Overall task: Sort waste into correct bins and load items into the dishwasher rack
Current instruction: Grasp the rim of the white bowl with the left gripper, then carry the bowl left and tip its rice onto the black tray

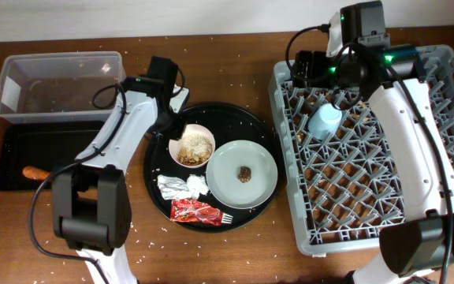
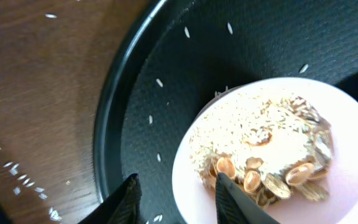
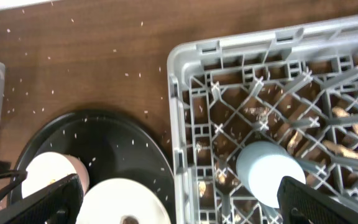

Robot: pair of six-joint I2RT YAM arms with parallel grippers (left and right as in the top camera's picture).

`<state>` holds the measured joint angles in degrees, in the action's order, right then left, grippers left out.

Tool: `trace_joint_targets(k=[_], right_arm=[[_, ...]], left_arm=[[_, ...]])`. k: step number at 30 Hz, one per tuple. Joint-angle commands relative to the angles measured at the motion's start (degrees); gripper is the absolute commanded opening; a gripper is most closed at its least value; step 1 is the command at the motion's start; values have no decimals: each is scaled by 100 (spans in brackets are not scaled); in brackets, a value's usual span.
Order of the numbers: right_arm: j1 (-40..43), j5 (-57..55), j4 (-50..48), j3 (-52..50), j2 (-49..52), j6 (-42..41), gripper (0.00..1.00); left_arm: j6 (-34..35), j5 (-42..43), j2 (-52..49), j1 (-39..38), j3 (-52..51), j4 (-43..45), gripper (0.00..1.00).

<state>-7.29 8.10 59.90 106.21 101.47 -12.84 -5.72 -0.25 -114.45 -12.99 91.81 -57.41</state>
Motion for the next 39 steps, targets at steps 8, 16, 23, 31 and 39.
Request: trace_joint_targets(k=[8,16,23,31,39], right_arm=[[-22,35,-7,-20,22,57,99],[-20,28,232,-20,22,59,99],[-20,7,442,-20,22,212,99],[-20,-37,485,-20,22,210,99],[-20,-149,507,-20,22,212,99]], left_arm=[[616,387,-28,-463,254,-376,34],[645,839,-264,-1193,168,-4,31],[896,-109,-654,-1464,168,326,30],[896,-260,-811,-1482,166,317,17],[960,-570,-787,-1471,446,-59,1]])
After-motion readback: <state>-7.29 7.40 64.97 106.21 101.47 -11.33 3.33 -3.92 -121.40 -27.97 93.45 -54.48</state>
